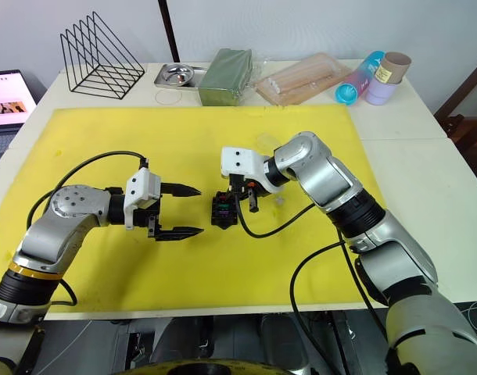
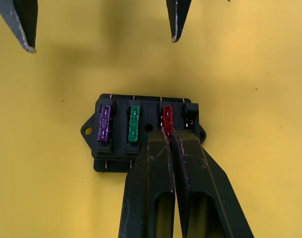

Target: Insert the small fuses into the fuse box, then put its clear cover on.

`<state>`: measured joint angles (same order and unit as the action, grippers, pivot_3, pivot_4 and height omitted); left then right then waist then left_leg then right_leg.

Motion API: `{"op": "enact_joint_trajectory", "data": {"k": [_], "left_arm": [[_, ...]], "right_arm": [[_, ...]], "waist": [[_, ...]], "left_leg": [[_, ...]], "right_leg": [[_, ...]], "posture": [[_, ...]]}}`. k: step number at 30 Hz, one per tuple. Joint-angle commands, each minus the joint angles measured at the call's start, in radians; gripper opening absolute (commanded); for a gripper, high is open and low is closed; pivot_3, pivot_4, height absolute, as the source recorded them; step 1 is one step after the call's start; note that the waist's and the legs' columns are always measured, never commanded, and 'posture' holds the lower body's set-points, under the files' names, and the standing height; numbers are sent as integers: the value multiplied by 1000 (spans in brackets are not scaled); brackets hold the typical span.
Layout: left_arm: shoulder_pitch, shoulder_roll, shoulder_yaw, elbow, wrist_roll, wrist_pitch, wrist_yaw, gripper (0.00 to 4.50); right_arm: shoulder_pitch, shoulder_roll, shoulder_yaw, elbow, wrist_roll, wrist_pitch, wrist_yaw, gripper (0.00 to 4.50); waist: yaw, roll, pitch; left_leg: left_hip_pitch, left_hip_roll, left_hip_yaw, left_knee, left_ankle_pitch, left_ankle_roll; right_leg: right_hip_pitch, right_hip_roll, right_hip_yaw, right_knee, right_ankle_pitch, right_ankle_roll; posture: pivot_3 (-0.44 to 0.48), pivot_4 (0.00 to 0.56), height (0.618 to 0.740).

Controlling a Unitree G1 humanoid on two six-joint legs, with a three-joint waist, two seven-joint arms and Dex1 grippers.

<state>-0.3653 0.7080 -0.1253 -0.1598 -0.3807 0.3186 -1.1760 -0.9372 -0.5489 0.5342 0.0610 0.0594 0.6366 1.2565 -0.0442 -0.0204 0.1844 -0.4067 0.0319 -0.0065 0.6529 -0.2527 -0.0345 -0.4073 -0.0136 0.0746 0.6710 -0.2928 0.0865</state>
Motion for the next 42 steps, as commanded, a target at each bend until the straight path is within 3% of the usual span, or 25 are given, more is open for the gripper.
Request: {"op": "enact_joint_trajectory", "data": {"k": [1,42], "left_arm": [[-8,1,14,-20,0,-15,1,4500],[-29,-7,5,4,8,-32,-4,4500]], "right_arm": [[19,9,21,-8,-10,36,5,108],[-48,7,-68,-81,51,130,9,108]], "waist": [[0,0,0],[0,0,0]], "left_leg": [[0,0,0,0,0,0],[-1,0,0,0,0,0]], "right_leg": [[0,0,0,0,0,0],[-1,0,0,0,0,0]], "posture": [[0,150,740],[0,150,740]]}}
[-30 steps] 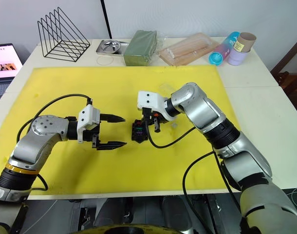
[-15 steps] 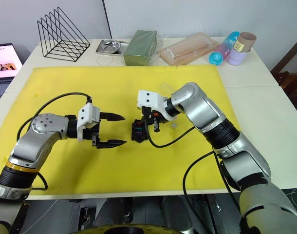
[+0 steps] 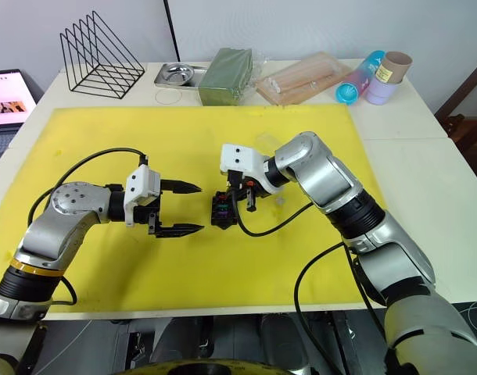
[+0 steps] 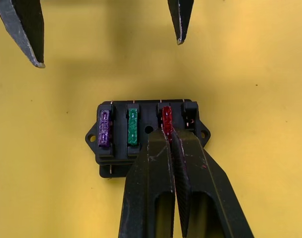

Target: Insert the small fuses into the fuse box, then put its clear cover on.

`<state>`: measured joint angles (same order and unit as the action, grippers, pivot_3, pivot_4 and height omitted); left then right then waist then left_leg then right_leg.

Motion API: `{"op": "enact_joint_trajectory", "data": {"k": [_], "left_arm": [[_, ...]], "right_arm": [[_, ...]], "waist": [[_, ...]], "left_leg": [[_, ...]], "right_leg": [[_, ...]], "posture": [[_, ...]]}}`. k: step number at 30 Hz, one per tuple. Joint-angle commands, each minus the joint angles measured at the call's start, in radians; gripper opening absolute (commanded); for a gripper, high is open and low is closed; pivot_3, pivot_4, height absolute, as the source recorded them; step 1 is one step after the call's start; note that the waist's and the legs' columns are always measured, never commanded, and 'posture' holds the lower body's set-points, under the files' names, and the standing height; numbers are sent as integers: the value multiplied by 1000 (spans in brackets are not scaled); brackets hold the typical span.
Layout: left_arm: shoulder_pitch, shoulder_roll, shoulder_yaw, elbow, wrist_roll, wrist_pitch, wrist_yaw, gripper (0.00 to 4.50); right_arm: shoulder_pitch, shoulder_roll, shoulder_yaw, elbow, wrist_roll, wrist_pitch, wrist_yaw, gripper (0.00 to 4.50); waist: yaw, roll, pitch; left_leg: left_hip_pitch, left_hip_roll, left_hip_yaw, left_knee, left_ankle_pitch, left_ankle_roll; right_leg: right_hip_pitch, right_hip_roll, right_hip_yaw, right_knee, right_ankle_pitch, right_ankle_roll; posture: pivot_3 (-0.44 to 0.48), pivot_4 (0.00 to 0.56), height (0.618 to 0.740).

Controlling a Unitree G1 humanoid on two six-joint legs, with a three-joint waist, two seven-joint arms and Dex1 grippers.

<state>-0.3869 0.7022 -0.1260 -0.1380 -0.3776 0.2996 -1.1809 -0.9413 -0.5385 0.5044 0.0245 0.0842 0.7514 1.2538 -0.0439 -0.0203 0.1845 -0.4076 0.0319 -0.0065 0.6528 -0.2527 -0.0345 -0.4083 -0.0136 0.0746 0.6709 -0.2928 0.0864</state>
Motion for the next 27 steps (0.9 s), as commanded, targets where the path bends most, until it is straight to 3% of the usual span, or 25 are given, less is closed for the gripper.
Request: {"op": "enact_joint_trajectory", "data": {"k": [1,27], "left_arm": [[-7,-1,6,-18,5,-13,1,4500],[-3,-5,6,-28,1,-6,8,4500]], "right_arm": [[-46,-5,-40,-47,31,20,14,108],[-35,-20,3,-20,16,-25,25,108]], "waist": [[0,0,0],[0,0,0]], "left_leg": [[0,0,0,0,0,0],[0,0,0,0,0,0]], "right_leg": [[0,0,0,0,0,0],[-1,0,0,0,0,0]], "posture": [[0,150,740],[0,150,740]]}}
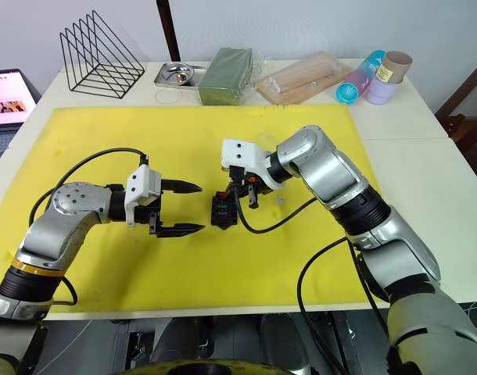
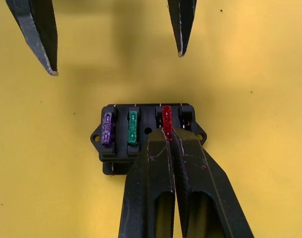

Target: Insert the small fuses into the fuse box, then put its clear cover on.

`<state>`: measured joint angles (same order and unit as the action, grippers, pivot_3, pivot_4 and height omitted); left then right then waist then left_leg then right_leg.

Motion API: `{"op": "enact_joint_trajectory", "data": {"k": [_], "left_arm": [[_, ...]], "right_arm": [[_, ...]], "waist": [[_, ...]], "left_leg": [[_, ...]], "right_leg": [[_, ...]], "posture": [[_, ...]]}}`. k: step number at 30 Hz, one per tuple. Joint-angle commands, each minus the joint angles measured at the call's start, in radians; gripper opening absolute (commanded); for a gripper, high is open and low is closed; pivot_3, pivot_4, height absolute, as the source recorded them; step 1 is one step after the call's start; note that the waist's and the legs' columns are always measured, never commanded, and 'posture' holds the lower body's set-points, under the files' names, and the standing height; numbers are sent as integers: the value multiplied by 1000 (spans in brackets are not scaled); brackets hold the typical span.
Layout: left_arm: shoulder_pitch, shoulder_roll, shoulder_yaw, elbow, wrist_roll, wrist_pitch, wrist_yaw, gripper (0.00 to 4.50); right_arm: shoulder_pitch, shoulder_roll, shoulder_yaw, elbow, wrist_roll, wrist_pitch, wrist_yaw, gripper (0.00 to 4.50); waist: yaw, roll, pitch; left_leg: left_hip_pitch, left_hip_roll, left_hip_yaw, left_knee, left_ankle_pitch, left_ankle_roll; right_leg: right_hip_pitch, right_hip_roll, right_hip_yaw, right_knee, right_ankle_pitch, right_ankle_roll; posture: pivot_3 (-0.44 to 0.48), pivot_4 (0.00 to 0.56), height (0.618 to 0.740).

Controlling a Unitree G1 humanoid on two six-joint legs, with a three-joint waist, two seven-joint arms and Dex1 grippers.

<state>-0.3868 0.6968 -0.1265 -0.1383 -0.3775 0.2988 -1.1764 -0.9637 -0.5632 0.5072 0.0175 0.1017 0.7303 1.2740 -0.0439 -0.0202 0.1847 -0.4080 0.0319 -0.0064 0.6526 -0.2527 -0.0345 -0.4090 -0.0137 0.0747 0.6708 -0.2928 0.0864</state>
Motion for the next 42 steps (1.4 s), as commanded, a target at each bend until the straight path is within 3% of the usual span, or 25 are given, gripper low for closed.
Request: {"op": "enact_joint_trajectory", "data": {"k": [1,42], "left_arm": [[-3,0,7,-29,1,-5,4,4500],[0,-6,0,-28,2,-11,10,4500]], "right_arm": [[-12,4,1,-15,-1,-4,5,108],[-30,15,23,29,-8,16,2,108]], "waist": [[0,0,0],[0,0,0]], "left_leg": [[0,0,0,0,0,0],[0,0,0,0,0,0]], "right_leg": [[0,0,0,0,0,0],[0,0,0,0,0,0]], "posture": [[0,150,740],[0,150,740]]}}
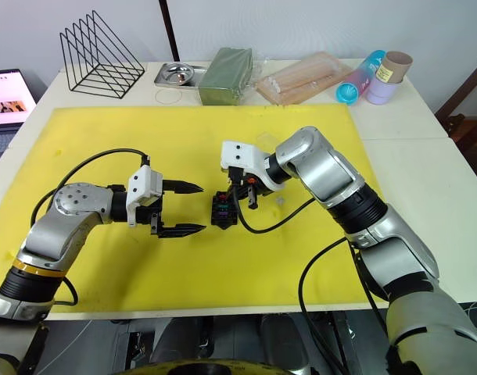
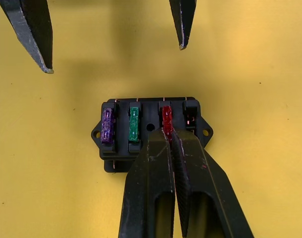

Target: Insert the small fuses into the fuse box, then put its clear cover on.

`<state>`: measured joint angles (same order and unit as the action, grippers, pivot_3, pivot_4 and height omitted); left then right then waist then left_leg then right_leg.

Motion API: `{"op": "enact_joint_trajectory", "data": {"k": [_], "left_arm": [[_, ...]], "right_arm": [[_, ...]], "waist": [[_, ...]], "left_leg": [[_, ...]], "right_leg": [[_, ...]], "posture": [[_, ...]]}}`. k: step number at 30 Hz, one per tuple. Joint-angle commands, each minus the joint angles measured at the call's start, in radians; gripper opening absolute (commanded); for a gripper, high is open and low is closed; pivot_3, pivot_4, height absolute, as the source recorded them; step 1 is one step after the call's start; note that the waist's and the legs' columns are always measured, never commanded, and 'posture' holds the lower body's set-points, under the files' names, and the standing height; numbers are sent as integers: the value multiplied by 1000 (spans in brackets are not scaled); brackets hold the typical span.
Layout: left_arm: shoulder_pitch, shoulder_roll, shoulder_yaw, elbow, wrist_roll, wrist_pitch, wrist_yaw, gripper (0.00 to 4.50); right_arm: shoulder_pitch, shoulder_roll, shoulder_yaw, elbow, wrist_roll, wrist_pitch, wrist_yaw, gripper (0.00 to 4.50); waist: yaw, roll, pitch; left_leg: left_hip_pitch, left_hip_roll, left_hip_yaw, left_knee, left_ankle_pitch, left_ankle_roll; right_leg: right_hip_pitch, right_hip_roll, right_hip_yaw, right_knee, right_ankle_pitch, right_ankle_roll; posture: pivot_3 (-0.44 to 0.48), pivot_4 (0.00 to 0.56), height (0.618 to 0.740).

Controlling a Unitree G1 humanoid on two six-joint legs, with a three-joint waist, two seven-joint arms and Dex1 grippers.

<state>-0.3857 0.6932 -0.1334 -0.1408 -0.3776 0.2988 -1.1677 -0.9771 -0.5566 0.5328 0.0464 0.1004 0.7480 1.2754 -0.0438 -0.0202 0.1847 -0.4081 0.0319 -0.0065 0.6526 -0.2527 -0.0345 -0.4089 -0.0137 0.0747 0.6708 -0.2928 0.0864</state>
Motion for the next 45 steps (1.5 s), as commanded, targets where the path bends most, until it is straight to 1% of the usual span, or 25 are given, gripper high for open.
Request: {"op": "enact_joint_trajectory", "data": {"k": [1,11,19,26,31,35,43,45], "left_arm": [[-1,-2,7,-25,2,-11,2,4500],[-1,-4,8,-27,1,-10,5,4500],[-26,-17,-1,7,24,-46,1,4500],[-58,-37,-7,49,40,-64,-7,4500],[-66,-46,-8,66,47,-75,-13,4500],[-65,-50,-6,70,50,-78,-13,4500],[-57,-52,-3,68,52,-83,-14,4500],[-55,-50,-3,66,54,-84,-15,4500]], "right_arm": [[-14,9,2,1,-9,-3,1,108],[-1,22,39,37,-27,-10,20,108],[-26,32,69,85,-41,1,56,108],[-73,31,113,122,-96,-46,92,108],[-74,40,138,128,-124,-62,99,108],[-64,37,137,119,-131,-63,104,108],[-72,43,94,77,-110,-33,95,108],[-77,46,82,69,-104,-22,88,524]], "waist": [[0,0,0],[-1,0,0],[-1,0,0],[0,0,0],[0,0,0],[0,0,0],[0,0,0],[0,0,0]], "left_leg": [[0,0,0,0,0,0],[0,0,0,0,0,0],[0,0,0,0,0,0],[0,0,0,0,0,0],[0,0,0,0,0,0],[1,0,0,0,0,0],[1,0,0,0,0,0],[1,0,0,0,0,0]], "right_leg": [[0,0,0,0,0,0],[0,0,0,0,0,0],[0,0,0,0,0,0],[0,0,0,0,0,0],[1,0,0,0,0,0],[1,0,0,0,0,0],[1,0,0,0,0,0],[1,0,0,0,0,0]], "posture": [[0,150,740],[0,150,740],[0,150,740],[0,150,740],[0,150,740],[0,150,740],[0,150,740],[0,150,740]]}}
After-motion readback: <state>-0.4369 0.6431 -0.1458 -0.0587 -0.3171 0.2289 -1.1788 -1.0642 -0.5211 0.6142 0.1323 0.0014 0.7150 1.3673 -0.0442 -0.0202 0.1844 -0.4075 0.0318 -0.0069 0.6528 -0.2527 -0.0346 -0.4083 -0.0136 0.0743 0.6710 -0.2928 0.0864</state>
